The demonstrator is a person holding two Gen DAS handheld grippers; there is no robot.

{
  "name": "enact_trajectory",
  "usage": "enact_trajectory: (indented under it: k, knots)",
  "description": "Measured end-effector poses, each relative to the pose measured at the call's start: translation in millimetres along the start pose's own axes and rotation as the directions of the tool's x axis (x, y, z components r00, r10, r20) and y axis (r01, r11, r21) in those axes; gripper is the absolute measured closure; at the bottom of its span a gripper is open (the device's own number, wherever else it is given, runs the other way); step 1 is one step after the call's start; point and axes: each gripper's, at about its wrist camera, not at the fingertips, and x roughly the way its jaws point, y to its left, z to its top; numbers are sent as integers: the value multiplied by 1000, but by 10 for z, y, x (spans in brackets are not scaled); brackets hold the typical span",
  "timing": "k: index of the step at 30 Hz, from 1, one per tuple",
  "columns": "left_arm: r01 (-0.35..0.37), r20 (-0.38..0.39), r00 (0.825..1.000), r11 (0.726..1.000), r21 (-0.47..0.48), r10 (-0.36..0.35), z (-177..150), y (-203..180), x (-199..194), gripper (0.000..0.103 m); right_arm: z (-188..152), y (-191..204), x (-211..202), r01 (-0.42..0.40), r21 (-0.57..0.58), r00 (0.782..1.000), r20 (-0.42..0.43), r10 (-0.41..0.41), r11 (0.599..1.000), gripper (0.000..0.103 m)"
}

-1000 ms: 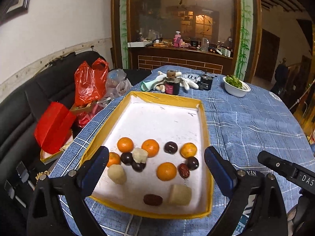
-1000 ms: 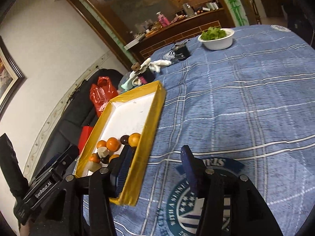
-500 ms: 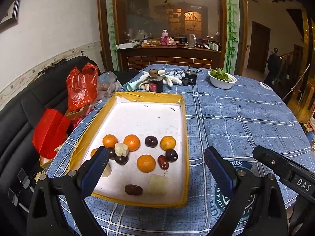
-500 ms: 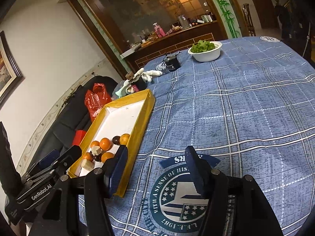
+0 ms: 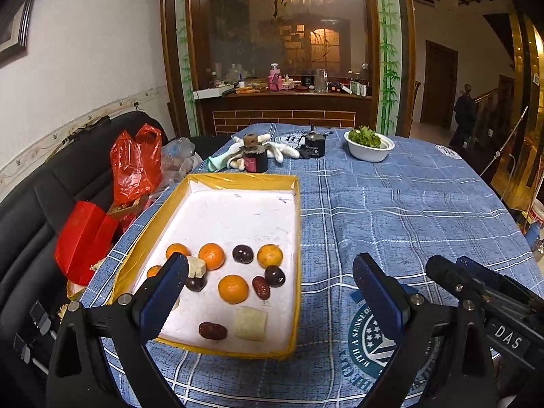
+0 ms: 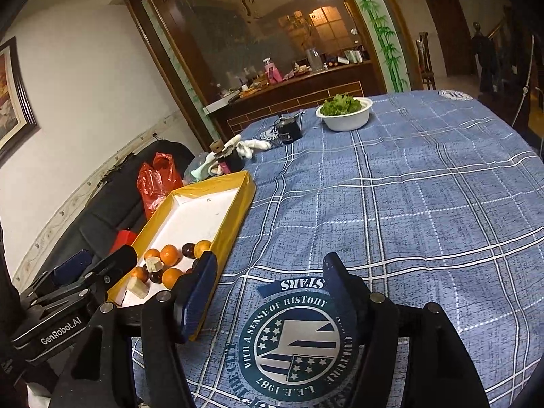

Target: Organize fruits

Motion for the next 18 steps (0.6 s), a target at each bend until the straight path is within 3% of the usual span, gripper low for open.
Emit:
enact_trajectory:
  k: [9, 18]
  knots:
    - [4, 24, 1000, 1000, 8, -4, 0, -96, -65, 6, -13, 51, -102, 41, -57, 998, 46, -38, 998, 29]
    - [9, 21, 1000, 1000, 13, -10, -7, -119, -62, 6, -11, -6, -103, 41, -41, 998, 43, -39, 998, 27]
